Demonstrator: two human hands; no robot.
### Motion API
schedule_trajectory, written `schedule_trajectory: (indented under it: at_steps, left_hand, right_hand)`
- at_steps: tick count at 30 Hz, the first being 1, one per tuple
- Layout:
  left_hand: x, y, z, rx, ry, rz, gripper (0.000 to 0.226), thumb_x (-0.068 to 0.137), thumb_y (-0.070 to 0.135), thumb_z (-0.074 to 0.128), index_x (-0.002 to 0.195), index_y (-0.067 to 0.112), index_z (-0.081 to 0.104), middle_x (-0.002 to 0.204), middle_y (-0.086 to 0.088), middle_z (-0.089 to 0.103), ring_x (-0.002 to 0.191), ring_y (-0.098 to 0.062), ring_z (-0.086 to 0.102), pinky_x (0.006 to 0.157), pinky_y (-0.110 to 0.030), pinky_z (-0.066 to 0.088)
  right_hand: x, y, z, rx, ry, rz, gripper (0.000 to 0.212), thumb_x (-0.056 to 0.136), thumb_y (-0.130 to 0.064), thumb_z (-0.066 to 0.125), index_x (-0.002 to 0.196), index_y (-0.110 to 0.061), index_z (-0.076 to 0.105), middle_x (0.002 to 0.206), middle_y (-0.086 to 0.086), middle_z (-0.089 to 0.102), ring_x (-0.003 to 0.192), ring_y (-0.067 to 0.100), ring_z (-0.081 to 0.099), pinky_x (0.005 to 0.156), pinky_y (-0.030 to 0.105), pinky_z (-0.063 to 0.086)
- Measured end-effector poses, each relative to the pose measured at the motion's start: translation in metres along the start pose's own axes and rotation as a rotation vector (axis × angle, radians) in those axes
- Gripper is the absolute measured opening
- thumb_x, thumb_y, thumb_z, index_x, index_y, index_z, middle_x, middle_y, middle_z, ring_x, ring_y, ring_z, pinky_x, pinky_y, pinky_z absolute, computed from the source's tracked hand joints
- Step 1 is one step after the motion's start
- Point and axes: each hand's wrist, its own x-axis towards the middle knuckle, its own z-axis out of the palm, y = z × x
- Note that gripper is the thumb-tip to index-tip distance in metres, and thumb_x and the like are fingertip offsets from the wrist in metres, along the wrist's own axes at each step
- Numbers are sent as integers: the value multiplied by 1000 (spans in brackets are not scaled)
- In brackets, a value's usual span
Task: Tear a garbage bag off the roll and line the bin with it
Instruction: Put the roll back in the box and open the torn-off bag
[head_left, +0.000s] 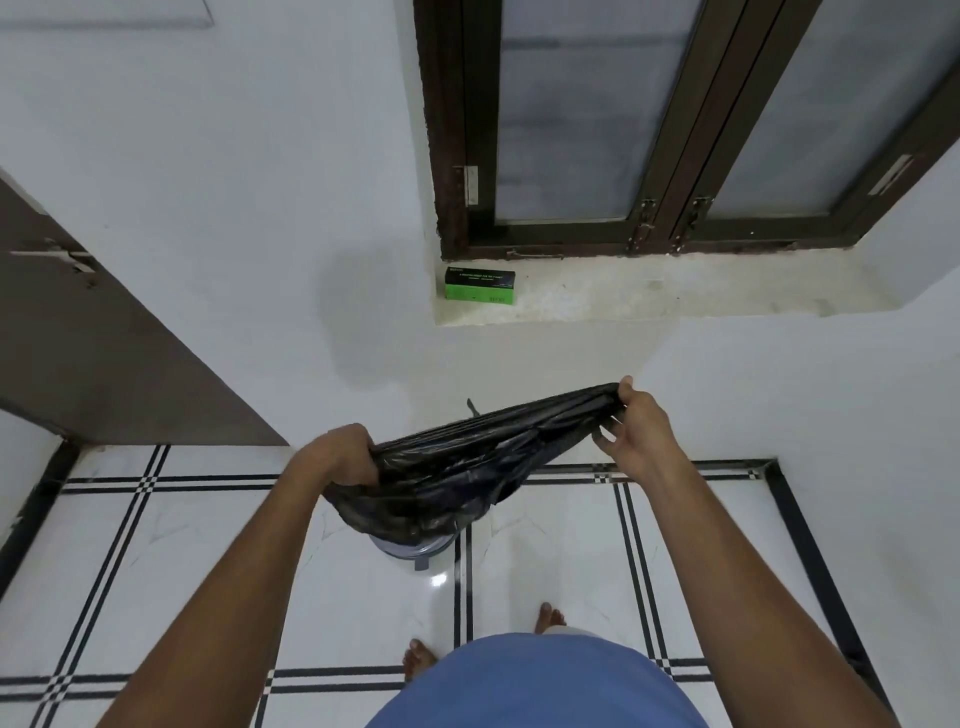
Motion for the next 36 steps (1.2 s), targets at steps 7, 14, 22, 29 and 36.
schedule_trajectory:
  at_steps: [7, 14, 22, 29, 36]
  left_hand:
    - [-4, 17, 5, -860, -25, 58, 30, 88, 23, 90, 111, 3, 85, 105, -15, 86, 91, -29, 83, 80, -35, 67]
    - [-12, 70, 8, -1099, -112, 316, 35, 99, 2, 61, 130, 2, 76, 134, -32, 73, 120, -45, 72, 109, -51, 53]
    - [-31, 87, -15, 65, 101, -24, 56, 78, 46, 92, 124, 24, 68, 115, 2, 75, 114, -27, 74, 95, -38, 55]
    - [-16, 24, -1, -537, 155, -191, 35, 83, 33, 91, 103, 6, 80, 104, -15, 83, 86, -28, 76, 67, -31, 61]
    - [-47, 22, 41, -1778, -51, 149, 39, 97, 18, 61, 123, -3, 81, 123, -20, 81, 100, -33, 82, 93, -46, 67]
  right_hand:
    - [3, 2, 1, -410, -231, 49, 69, 99, -70, 69, 133, -11, 77, 128, 11, 82, 120, 31, 78, 111, 53, 59]
    - [-24, 13, 34, -1087, -503, -469, 139, 63, -72, 99, 173, -48, 18, 179, -8, 23, 163, 13, 22, 131, 42, 29]
    - [10, 12, 52, -845, -476, -408, 15, 103, -9, 69, 95, -11, 81, 86, 7, 78, 81, 17, 69, 78, 36, 51]
    - [26, -16, 17, -883, -361, -155, 24, 85, -27, 69, 94, -6, 75, 88, 9, 76, 82, 26, 70, 76, 37, 51]
    - [18, -15, 14, -191, -774, 219, 55, 114, -45, 53, 144, -2, 72, 146, 24, 70, 134, 38, 69, 120, 53, 51]
